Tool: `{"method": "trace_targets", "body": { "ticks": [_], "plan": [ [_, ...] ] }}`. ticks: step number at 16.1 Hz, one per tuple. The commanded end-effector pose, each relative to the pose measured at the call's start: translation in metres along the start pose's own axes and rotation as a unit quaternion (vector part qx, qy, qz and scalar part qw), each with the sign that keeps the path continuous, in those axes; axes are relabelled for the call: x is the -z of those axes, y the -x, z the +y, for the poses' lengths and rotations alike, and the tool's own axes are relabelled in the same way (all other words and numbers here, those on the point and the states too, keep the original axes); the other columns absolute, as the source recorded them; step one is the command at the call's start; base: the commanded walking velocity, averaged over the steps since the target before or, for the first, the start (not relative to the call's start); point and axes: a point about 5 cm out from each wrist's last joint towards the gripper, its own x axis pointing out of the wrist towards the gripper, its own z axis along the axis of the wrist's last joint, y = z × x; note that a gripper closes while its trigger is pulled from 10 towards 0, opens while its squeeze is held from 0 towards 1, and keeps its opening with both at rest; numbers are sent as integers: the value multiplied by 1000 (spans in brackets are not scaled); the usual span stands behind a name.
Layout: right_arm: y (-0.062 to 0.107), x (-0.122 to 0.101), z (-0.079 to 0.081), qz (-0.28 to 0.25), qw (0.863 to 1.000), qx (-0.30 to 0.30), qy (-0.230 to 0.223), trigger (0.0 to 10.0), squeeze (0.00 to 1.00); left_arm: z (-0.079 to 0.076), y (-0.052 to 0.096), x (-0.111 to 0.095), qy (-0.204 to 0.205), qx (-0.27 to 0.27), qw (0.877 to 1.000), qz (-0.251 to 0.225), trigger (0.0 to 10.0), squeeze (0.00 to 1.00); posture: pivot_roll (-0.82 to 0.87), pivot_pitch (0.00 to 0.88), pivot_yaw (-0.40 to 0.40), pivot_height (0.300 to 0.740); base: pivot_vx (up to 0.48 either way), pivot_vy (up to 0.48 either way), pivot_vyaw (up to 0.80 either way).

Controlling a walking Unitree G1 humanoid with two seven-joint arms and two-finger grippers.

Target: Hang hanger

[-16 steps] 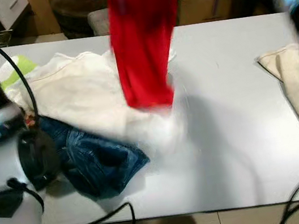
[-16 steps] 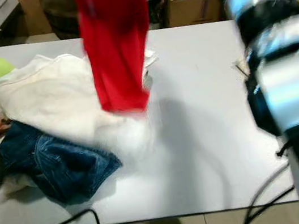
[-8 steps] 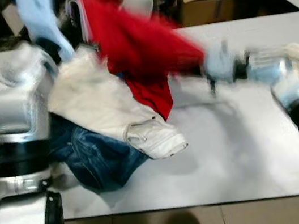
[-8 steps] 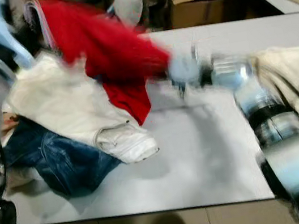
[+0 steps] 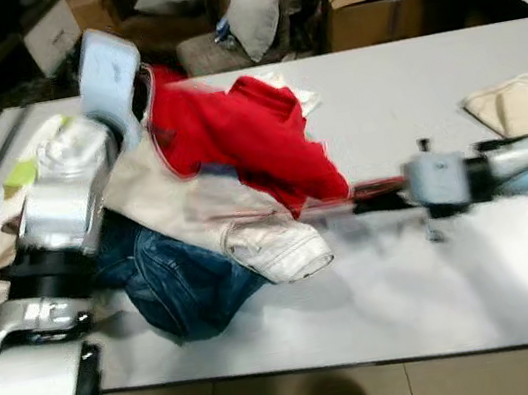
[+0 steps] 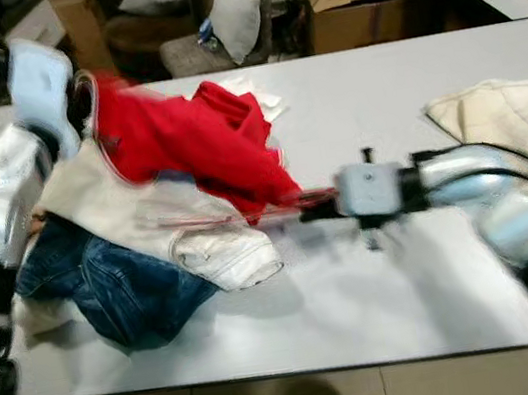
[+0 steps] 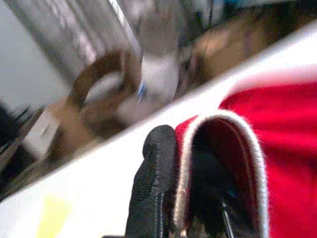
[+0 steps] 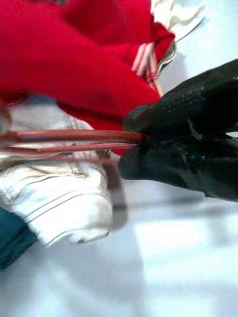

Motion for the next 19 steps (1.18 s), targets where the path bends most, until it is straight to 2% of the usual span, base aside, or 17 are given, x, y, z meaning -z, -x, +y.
{"method": "trace_targets", "body": {
  "ticks": [1,2,3,4,5,6,7,8,10,11,12,13,15,16,17,18,19],
  "plan": [
    [8,-15,-8,-19,1000,13,9,10000,0,2,3,20,-16,3,999,37,10000,0,-85,0,129,740,0,0,0],
    [13,-20,-7,-22,1000,14,4,10000,0,2,5,31,-21,5,998,57,10000,0,-85,0,129,740,0,0,0],
    [32,-35,-5,-35,999,16,-12,10000,0,5,13,57,-30,4,995,94,10000,0,-89,0,131,740,0,0,0],
    [51,-51,-5,-58,997,30,-35,10000,0,5,21,72,-31,9,994,101,10000,0,-95,0,135,740,0,0,0],
    [54,-54,-7,-67,996,42,-39,10000,0,4,22,72,-30,17,995,96,10000,0,-98,0,139,740,0,0,0],
    [62,-57,-15,-86,990,93,-58,10000,0,-5,25,65,17,64,996,58,10000,933,-106,0,152,740,0,0,0],
    [67,-58,-21,-95,980,148,-90,10000,0,-15,31,55,53,124,991,18,10000,1000,-109,0,156,740,0,0,0],
    [69,-58,-22,-103,970,186,-121,10000,0,-19,38,50,48,159,986,8,10000,1000,-109,0,154,740,0,0,0],
    [71,-54,-20,-103,960,208,-160,10000,0,-19,49,49,31,191,981,14,10000,1000,-103,0,149,740,0,0,0],
    [74,-44,-11,-87,950,218,-204,10000,0,-15,68,44,29,225,974,12,10000,1000,-91,0,137,740,0,0,0],
    [74,-37,-5,-75,940,232,-239,10000,0,-13,81,34,61,246,967,-16,10000,1000,-91,0,137,740,0,0,0],
    [71,-28,-2,-57,921,262,-281,10000,0,-12,95,20,128,265,953,-67,10000,1000,-88,0,132,740,0,0,0],
    [66,-16,2,-15,902,291,-320,10000,0,-11,109,8,176,273,939,-111,10000,1000,-88,0,126,740,0,0,0],
    [63,-9,6,-1,886,315,-339,10000,0,-9,116,-5,233,267,920,-169,10000,1000,-78,0,112,740,0,0,0],
    [63,-6,5,-1,877,333,-346,10000,0,-7,117,-11,253,260,912,-192,10000,1000,-76,0,109,740,0,0,0],
    [59,-1,3,-1,846,392,-361,10000,0,-6,115,-27,283,238,898,-239,10000,1000,-69,0,91,740,0,0,0],
    [54,-3,-1,-7,825,446,-346,10000,0,-8,110,-40,300,216,891,-265,10000,1000,-64,0,92,740,0,0,0]
  ]
}}
